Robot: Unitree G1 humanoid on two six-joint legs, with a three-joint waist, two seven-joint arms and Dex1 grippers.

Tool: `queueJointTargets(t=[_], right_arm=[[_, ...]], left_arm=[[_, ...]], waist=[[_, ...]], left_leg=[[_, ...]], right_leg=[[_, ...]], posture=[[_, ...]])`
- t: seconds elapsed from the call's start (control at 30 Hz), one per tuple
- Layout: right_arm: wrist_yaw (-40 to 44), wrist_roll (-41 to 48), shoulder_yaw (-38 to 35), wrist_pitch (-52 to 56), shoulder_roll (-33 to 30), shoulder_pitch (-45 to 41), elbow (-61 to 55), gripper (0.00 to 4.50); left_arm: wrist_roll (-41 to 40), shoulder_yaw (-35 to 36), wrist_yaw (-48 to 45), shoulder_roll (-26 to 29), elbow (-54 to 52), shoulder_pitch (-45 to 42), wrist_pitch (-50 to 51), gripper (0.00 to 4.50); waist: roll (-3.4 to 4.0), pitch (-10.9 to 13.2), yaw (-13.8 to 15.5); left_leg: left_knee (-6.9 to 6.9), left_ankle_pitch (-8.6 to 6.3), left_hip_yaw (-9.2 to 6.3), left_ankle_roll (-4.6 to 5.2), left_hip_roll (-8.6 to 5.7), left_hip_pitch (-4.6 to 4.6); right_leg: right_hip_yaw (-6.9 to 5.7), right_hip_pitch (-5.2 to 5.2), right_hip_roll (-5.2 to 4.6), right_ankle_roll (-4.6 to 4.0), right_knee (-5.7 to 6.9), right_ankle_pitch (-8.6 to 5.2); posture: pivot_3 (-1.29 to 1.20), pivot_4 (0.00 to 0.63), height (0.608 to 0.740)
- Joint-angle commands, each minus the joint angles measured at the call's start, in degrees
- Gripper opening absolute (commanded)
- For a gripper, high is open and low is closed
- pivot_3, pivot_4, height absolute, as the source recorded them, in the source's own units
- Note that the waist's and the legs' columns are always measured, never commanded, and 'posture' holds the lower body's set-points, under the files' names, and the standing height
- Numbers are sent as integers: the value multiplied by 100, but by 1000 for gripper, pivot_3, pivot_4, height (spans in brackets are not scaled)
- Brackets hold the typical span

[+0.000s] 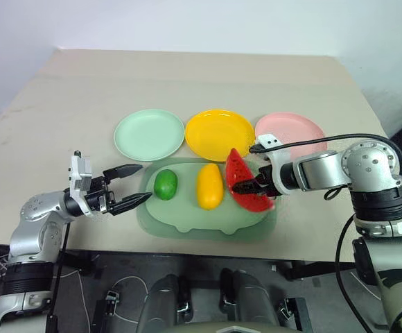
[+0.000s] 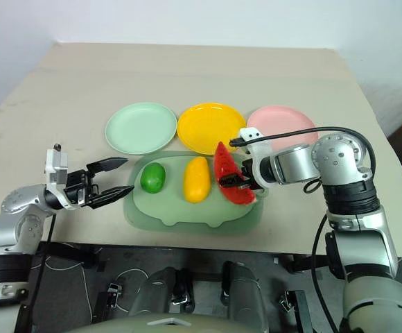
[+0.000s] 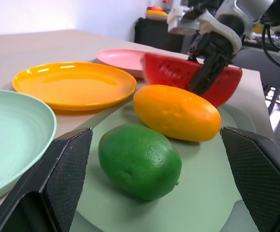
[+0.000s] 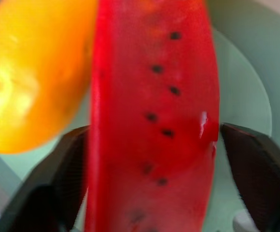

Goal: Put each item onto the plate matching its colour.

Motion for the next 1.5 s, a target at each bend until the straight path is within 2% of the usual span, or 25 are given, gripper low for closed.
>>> queueJointTargets(t=[0.03, 0.23, 0.33, 0.43, 0.53, 0.7, 0.8, 0.9, 1.0, 1.07, 1.17, 1.27, 1.37, 1.43, 1.5], right_arm=[[130, -79, 22, 39, -159, -147, -169, 3094], [528, -253, -123, 39, -430, -279, -333, 3042], [1068, -368, -649, -116, -749, -501, -566, 3041], [1629, -1130, -733, -663, -1352, -720, -266, 3041], [2350, -2270, -199, -1665, -1611, -848, 369, 3041], [3664, -4106, 783, -3408, -1311, -1281, 2313, 3041], [4108, -4836, 953, -4110, -949, -1647, 3516, 3041], [4281, -5714, 1158, -5303, -553, -1933, 4754, 3041], [4596, -6104, 1099, -5518, -288, -2146, 5503, 3041], [4827, -6258, 1000, -5624, -206, -2249, 5724, 3766], [4993, -6506, 911, -5661, -167, -2356, 5856, 4449], [5162, -6669, 792, -5599, -213, -2423, 5813, 4449], [5476, -6647, 509, -5612, -574, -2299, 5239, 4449], [5744, -6444, 230, -5279, -806, -2142, 4620, 4449], [6053, -6019, -171, -4828, -1060, -1709, 3298, 4449]], left_arm=[[44, 8, -3, -14, -14, -26, -161, 4500], [79, 4, 10, -79, 89, -61, -251, 4500], [83, 58, 37, -74, 115, -58, -292, 4500], [76, 112, 74, -50, 84, -20, -302, 4500], [64, 121, 114, -63, 71, 2, -284, 4500], [55, 119, 161, -87, 58, -27, -289, 4500], [59, 123, 195, -93, 42, -36, -295, 4500], [48, 161, 238, -67, -41, -1, -294, 4500], [40, 211, 269, -14, -151, 103, -294, 4500], [35, 235, 295, 9, -208, 163, -294, 4500], [25, 251, 303, 29, -260, 231, -295, 4500], [17, 246, 322, 31, -274, 240, -296, 4500], [26, 254, 337, 16, -267, 231, -337, 4500], [15, 264, 346, 15, -266, 240, -343, 4500], [16, 272, 337, 23, -274, 272, -357, 4500]], waist=[[0, 0, -1], [0, 0, 7], [2, 1, 9], [3, 2, 20], [0, 0, 10], [2, 2, -37], [4, 3, -33], [4, 3, -50], [4, 3, -54], [5, 3, -80], [5, 3, -133], [5, 3, -164], [11, 7, -158], [13, 8, -140], [11, 7, -135]], left_leg=[[0, 0, 0, 0, 0, 0], [0, 0, 0, 0, 0, 0], [0, 0, 0, 1, 0, -2], [0, -1, 1, 1, 0, -4], [-1, -2, 0, 3, 0, -2], [-2, -2, 15, 3, 3, 0], [-4, 0, 31, 2, 3, -8], [-5, 2, 48, 3, 8, -15], [-5, 3, 52, 1, 10, -13], [-5, 3, 53, 1, 11, -13], [-5, 3, 53, -1, 10, -12], [-5, 3, 52, -1, 11, -11], [-5, 3, 53, -1, 12, -13], [-5, 3, 54, -1, 12, -17], [-5, 3, 52, -1, 12, -19]], right_leg=[[0, 1, 0, 0, 0, 0], [0, 0, 0, 1, -1, 0], [0, -2, -1, 1, -1, -1], [1, -5, 0, 8, -2, -5], [1, -2, 0, 14, -9, -10], [7, -9, 1, 16, -5, -15], [17, -31, 1, 14, 8, -6], [24, -49, 5, 7, 20, 2], [24, -50, 6, 9, 25, 0], [25, -50, 5, 9, 25, 0], [26, -50, 2, 8, 26, 1], [28, -52, 1, 8, 27, 0], [30, -60, 1, 7, 31, 1], [30, -65, 0, 7, 32, 1], [31, -66, -1, 6, 31, 1]], posture=[[0, 150, 696], [0, 150, 696], [0, 150, 696], [0, 150, 696], [0, 150, 696], [0, 150, 696], [0, 150, 696], [0, 150, 696], [0, 150, 696], [0, 150, 696], [0, 150, 696], [0, 150, 696], [0, 150, 696], [0, 150, 696], [0, 150, 696]])
